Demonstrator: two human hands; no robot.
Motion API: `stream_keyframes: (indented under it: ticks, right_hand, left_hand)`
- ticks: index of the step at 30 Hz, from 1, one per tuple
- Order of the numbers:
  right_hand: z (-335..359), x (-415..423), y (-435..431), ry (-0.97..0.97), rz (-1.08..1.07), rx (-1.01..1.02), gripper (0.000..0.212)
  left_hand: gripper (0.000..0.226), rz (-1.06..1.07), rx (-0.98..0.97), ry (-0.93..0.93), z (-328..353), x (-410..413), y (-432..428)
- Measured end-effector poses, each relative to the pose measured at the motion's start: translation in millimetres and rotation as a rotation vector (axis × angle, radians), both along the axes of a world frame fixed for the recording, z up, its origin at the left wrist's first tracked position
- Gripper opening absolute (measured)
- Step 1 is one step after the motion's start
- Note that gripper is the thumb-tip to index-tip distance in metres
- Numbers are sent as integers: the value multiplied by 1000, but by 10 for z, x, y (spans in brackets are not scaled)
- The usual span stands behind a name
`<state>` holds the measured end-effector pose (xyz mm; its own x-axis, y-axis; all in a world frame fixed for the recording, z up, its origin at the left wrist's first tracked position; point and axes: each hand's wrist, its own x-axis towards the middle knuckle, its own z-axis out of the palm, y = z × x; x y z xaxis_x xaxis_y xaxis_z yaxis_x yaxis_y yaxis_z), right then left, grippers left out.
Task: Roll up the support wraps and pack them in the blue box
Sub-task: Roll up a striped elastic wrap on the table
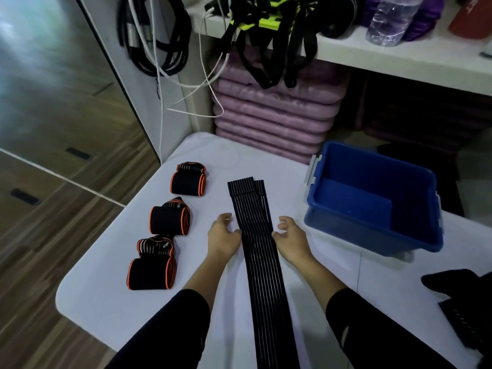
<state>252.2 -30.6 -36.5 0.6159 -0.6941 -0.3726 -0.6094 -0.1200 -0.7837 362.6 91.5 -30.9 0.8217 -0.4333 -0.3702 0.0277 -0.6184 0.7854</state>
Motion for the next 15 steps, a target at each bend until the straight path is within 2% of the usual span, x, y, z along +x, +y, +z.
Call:
stream_keyframes:
  ticks: [5,15]
  right_hand:
    - [-9,384,-176,-36,9,53,53]
    - [-53,869,-454,-101,-26,160,59]
  left_hand:
    - [62,17,-11,26,15,364,-284]
    - [42,-29,-66,69,9,676,-617]
